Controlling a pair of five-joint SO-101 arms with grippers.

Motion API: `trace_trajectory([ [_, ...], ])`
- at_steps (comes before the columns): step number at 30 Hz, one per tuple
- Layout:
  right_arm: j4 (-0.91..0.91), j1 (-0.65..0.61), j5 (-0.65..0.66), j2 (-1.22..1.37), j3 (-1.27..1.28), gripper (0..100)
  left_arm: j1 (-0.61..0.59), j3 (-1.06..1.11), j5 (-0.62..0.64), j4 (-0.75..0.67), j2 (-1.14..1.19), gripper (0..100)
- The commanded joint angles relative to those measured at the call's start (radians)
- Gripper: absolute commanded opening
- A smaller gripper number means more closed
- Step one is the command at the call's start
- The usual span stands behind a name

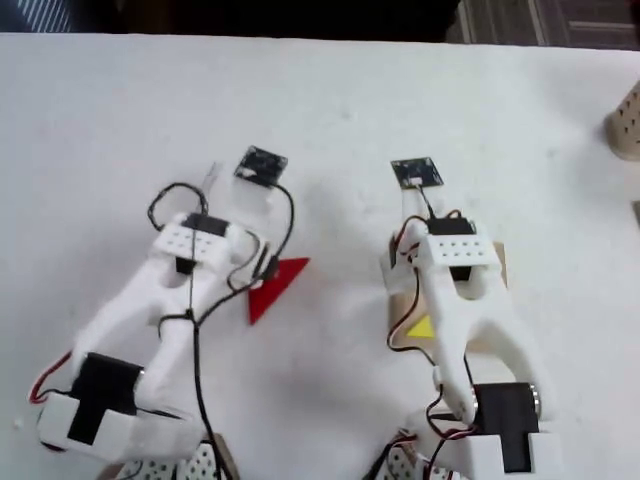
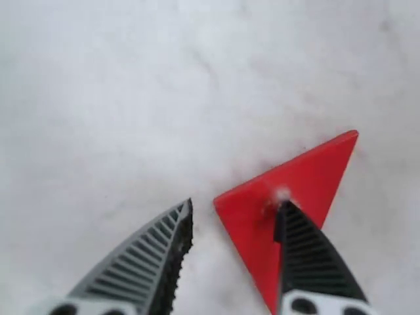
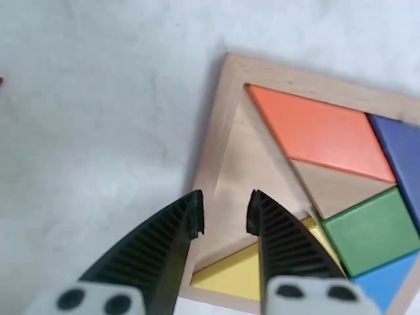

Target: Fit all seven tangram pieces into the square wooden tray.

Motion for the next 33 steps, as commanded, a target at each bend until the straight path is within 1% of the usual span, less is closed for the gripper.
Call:
trace_trajectory([
  [1, -0.028, 0.012, 0.011, -0.010, -0.023, 11.2, -0.019, -0.026, 0.018, -0.015, -0.059, 21],
  [8, -0.028, 0.012, 0.011, -0.008, -0.023, 11.2, -0.013, -0.025, 0.009, -0.009, -0.053, 21],
  [9, -0.028, 0.012, 0.011, -0.008, -0.023, 11.2, -0.012, -0.025, -0.006, -0.015, -0.053, 21],
  [11, -0.028, 0.012, 0.011, -0.007, -0.023, 11.2, -0.012, -0.023, -0.054, -0.017, -0.053, 26],
  [13, -0.028, 0.012, 0.011, -0.007, -0.023, 11.2, -0.012, 0.000, -0.066, -0.052, -0.051, 31],
  [15, -0.028, 0.012, 0.011, -0.007, -0.023, 11.2, -0.010, 0.044, -0.071, -0.123, -0.051, 34],
  [17, -0.028, 0.012, 0.011, -0.007, -0.023, 11.2, 0.005, 0.077, -0.074, -0.167, -0.051, 34],
  [20, -0.028, 0.012, 0.011, -0.007, -0.021, 11.2, 0.041, 0.084, -0.074, -0.170, -0.036, 34],
  [26, -0.028, 0.012, 0.011, -0.010, -0.020, 11.2, 0.036, -0.097, -0.066, -0.061, 0.134, 34],
  [28, -0.028, 0.013, 0.011, -0.010, -0.020, 11.2, 0.036, -0.160, -0.066, -0.006, 0.193, 34],
  [30, -0.028, 0.013, 0.011, -0.012, -0.020, 11.2, 0.039, -0.192, -0.074, 0.028, 0.222, 34],
  [33, -0.028, 0.013, 0.012, -0.013, -0.020, 11.2, 0.044, -0.181, -0.075, 0.026, 0.225, 34],
])
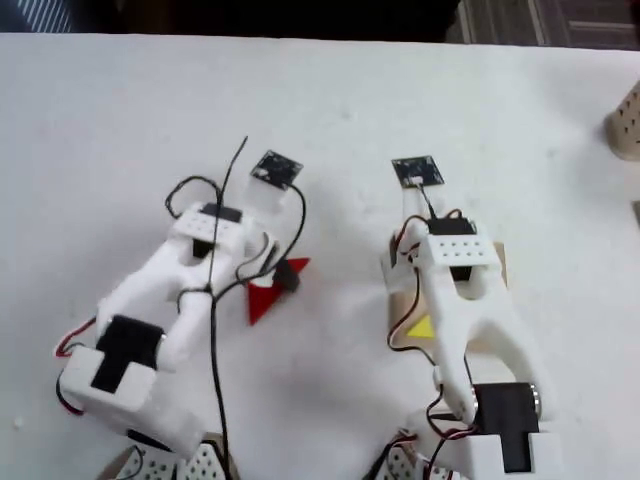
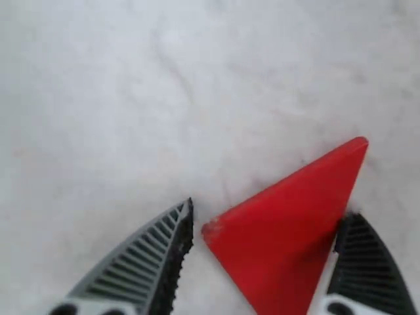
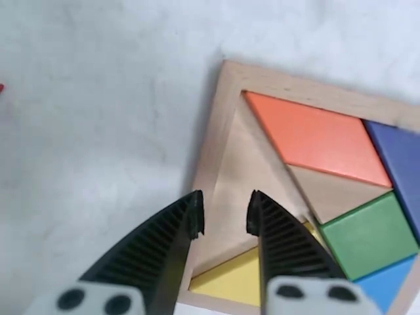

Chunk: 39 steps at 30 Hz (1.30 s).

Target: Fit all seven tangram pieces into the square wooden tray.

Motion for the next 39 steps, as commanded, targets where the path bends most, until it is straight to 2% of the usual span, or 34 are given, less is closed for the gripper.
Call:
trace_trajectory([
  [1, -0.013, 0.012, 0.012, -0.013, -0.020, 11.2, 0.021, -0.038, -0.006, 0.012, 0.004, 34],
  [5, -0.013, 0.012, 0.012, -0.015, -0.020, 11.2, 0.018, -0.035, 0.003, 0.017, 0.004, 31],
  [11, -0.013, 0.012, 0.012, -0.015, -0.020, 11.2, 0.019, -0.035, -0.005, 0.020, 0.004, 15],
  [23, -0.013, 0.012, 0.012, -0.013, -0.020, 11.2, -0.010, -0.037, 0.003, 0.021, 0.002, 15],
  [26, -0.013, 0.012, 0.012, -0.013, -0.020, 11.2, -0.108, -0.058, 0.015, 0.020, -0.010, 20],
  [30, -0.013, 0.012, 0.012, -0.015, -0.020, 11.2, -0.209, -0.011, 0.261, 0.020, -0.090, 41],
  [32, -0.013, 0.012, 0.012, -0.015, -0.020, 11.2, -0.206, 0.043, 0.315, 0.020, -0.134, 48],
  [39, -0.013, 0.012, 0.012, -0.008, -0.020, 11.2, -0.197, 0.186, 0.301, 0.020, -0.219, 40],
])
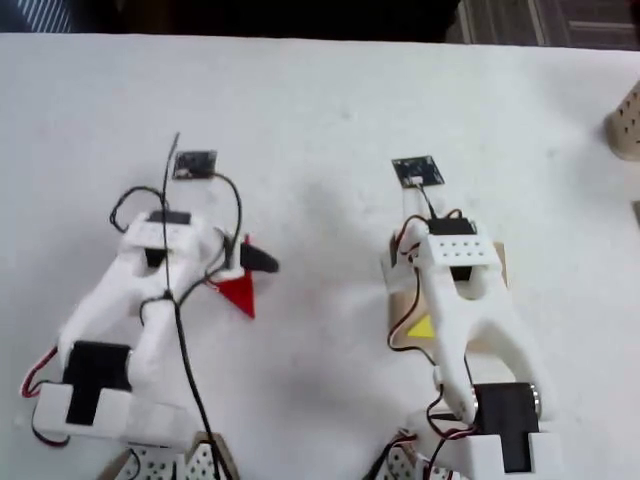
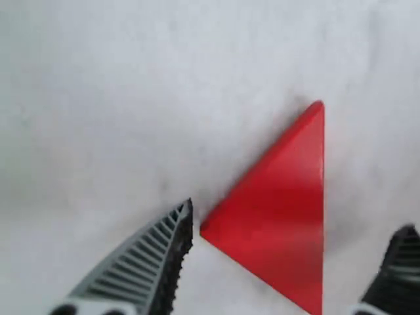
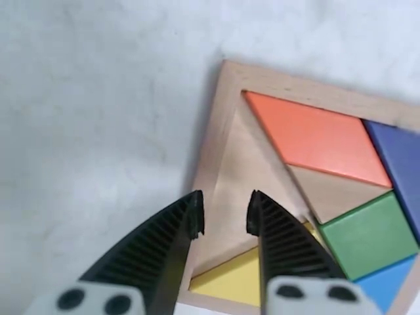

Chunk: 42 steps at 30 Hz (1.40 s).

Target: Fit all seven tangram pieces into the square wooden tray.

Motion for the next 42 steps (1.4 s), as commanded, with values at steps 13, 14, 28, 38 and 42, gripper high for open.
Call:
trace_trajectory([
  [13, -0.013, 0.010, 0.012, -0.005, -0.020, 11.2, 0.004, -0.120, 0.060, 0.091, 0.093, 37],
  [14, -0.013, 0.010, 0.012, -0.005, -0.020, 11.2, 0.002, -0.147, 0.061, 0.112, 0.120, 37],
  [28, -0.013, 0.008, 0.011, -0.005, -0.020, 11.2, -0.019, -0.265, 0.100, 0.213, 0.232, 22],
  [38, -0.013, 0.010, 0.011, -0.005, -0.021, 11.2, -0.022, -0.264, 0.051, 0.213, 0.228, 22],
  [42, -0.013, 0.010, 0.012, -0.005, -0.021, 11.2, -0.021, -0.264, 0.051, 0.213, 0.225, 22],
])
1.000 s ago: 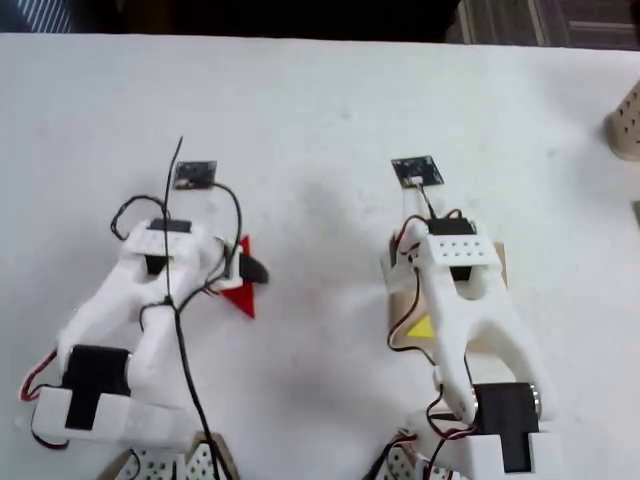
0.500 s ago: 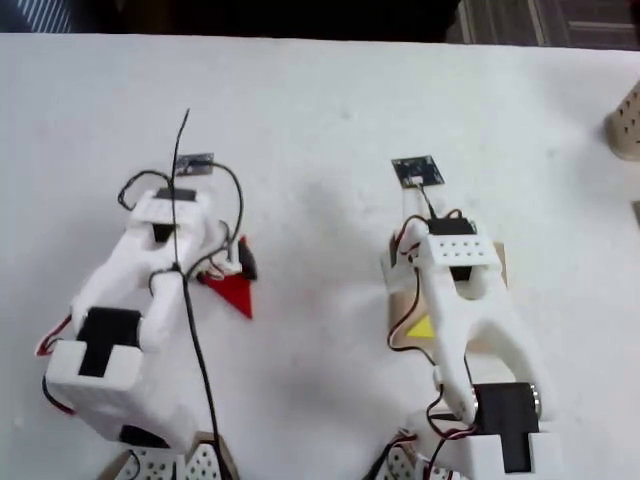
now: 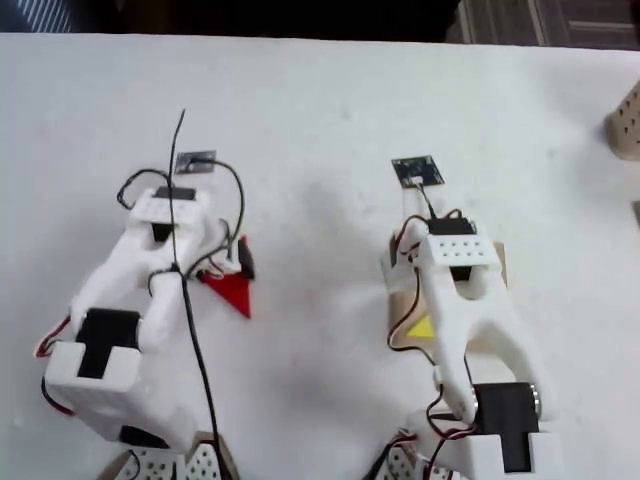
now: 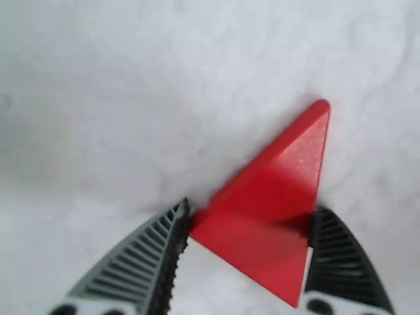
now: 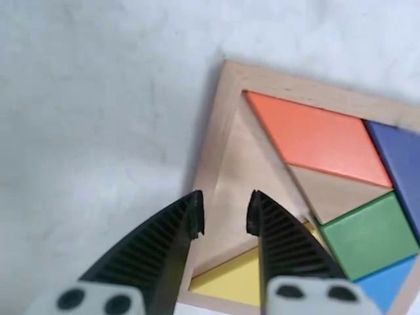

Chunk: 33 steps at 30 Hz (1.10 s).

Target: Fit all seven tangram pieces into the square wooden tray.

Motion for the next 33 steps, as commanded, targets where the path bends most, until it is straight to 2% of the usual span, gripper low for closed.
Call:
trace_trajectory([
  [1, -0.013, 0.010, 0.012, -0.005, -0.021, 11.2, -0.015, -0.008, -0.009, 0.002, 0.002, 22],
  [7, -0.013, 0.012, 0.012, -0.005, -0.021, 11.2, -0.018, -0.018, -0.009, 0.009, -0.012, 22],
  [16, -0.013, 0.012, 0.012, -0.005, -0.021, 11.2, -0.010, -0.026, -0.002, 0.106, -0.173, 22],
  [27, -0.013, 0.012, 0.012, -0.005, -0.021, 11.2, -0.018, -0.028, -0.008, 0.106, -0.171, 22],
  [29, -0.013, 0.012, 0.012, -0.005, -0.021, 11.2, -0.018, -0.028, -0.008, 0.106, -0.171, 25],
  [33, -0.013, 0.012, 0.012, -0.005, -0.020, 11.2, -0.015, -0.014, -0.008, 0.107, -0.171, 38],
])
